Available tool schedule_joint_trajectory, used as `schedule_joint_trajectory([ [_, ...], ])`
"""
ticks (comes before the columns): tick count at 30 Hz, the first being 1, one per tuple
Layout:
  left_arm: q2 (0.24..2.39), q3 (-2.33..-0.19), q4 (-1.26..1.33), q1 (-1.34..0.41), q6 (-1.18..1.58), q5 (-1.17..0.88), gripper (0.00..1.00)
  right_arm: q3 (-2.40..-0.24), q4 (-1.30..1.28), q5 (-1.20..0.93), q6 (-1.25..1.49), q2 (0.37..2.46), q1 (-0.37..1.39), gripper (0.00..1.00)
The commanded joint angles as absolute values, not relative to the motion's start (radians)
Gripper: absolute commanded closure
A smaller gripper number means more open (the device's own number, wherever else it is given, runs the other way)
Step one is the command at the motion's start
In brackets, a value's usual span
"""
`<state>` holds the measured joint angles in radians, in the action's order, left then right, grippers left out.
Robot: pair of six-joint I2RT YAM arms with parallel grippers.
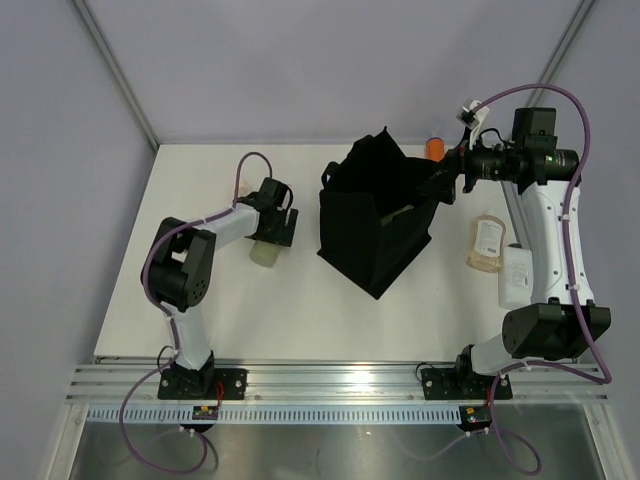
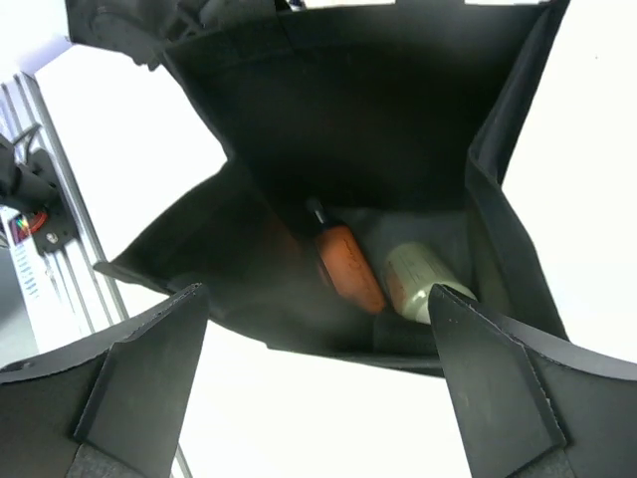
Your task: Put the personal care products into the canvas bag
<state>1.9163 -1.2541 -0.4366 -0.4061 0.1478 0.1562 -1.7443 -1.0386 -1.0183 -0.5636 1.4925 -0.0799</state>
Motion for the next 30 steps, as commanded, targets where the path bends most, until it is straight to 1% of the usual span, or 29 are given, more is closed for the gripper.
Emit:
schedule_joint_trajectory([
  [1,1.835,-1.198,-0.426,-0.400,0.205,0.098,0.95,-1.727,-0.982,-1.080,-0.502,1.468,-0.087,0.01],
  [2,1.818,-1.175,-0.414,-0.399,0.225,0.088,1.00,-1.724,-0.979,-1.083,-0.494,1.467,-0.087,0.01],
  [7,1.688,-1.105,-0.371,-0.371,0.337,-0.052,1.00,-1.698,-0.969,-1.091,-0.482,1.459,-0.094,0.00],
  [8,1.628,-1.088,-0.329,-0.365,0.388,-0.099,1.00,-1.695,-0.968,-1.094,-0.477,1.456,-0.095,0.01],
  [13,1.490,-0.974,-0.219,-0.353,0.512,-0.170,1.00,-1.672,-0.954,-1.100,-0.462,1.448,-0.103,0.00],
  [16,1.505,-0.989,-0.248,-0.354,0.505,-0.132,1.00,-1.672,-0.953,-1.111,-0.451,1.453,-0.107,0.00],
  [18,1.543,-1.014,-0.291,-0.354,0.473,-0.118,0.92,-1.677,-0.956,-1.115,-0.449,1.456,-0.109,0.01],
  [19,1.586,-1.038,-0.301,-0.354,0.466,-0.120,0.93,-1.678,-0.956,-1.117,-0.448,1.457,-0.109,0.01],
  [20,1.603,-1.046,-0.313,-0.354,0.459,-0.120,0.99,-1.678,-0.956,-1.115,-0.448,1.457,-0.112,0.00],
  [21,1.617,-1.052,-0.311,-0.354,0.459,-0.133,1.00,-1.677,-0.957,-1.115,-0.448,1.456,-0.113,0.00],
  [27,1.591,-1.045,-0.264,-0.348,0.503,-0.210,1.00,-1.664,-0.973,-1.114,-0.454,1.451,-0.124,0.00],
  [30,1.549,-1.011,-0.209,-0.308,0.560,-0.311,1.00,-1.651,-0.971,-1.127,-0.448,1.448,-0.126,0.01],
])
